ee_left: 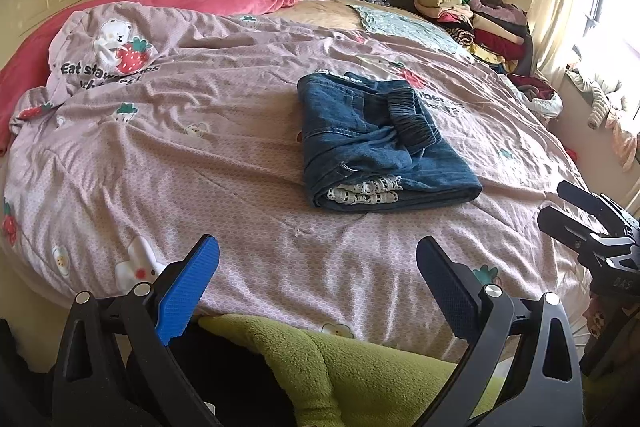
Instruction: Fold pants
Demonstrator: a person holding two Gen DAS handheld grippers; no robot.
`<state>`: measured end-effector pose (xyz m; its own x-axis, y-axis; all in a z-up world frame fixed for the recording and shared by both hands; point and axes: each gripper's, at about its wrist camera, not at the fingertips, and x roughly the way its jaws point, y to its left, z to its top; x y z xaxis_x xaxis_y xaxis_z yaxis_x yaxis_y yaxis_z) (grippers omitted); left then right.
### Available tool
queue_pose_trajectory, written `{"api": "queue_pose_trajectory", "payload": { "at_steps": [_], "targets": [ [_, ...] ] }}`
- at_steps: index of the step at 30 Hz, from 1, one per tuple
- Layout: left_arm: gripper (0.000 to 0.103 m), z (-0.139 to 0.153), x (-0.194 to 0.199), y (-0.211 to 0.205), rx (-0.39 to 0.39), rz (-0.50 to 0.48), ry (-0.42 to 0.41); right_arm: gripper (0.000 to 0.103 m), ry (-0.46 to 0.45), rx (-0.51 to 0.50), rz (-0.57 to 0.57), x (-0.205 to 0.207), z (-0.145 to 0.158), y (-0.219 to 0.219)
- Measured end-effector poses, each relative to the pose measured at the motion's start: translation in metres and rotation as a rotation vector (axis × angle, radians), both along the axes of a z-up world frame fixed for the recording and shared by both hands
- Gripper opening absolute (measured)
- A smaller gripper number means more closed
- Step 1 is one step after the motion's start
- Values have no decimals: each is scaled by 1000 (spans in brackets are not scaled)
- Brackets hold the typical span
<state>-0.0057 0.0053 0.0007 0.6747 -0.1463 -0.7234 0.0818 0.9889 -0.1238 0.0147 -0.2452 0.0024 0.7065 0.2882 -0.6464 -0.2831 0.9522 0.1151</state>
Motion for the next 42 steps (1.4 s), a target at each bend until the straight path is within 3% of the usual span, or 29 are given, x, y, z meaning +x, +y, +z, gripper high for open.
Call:
{"api": "queue_pose_trajectory", "payload": {
  "at_steps": [42],
  "targets": [
    [99,-3,2,4,1,-4,22,94,8,-7,-19,0,-2,-2]
  ]
}}
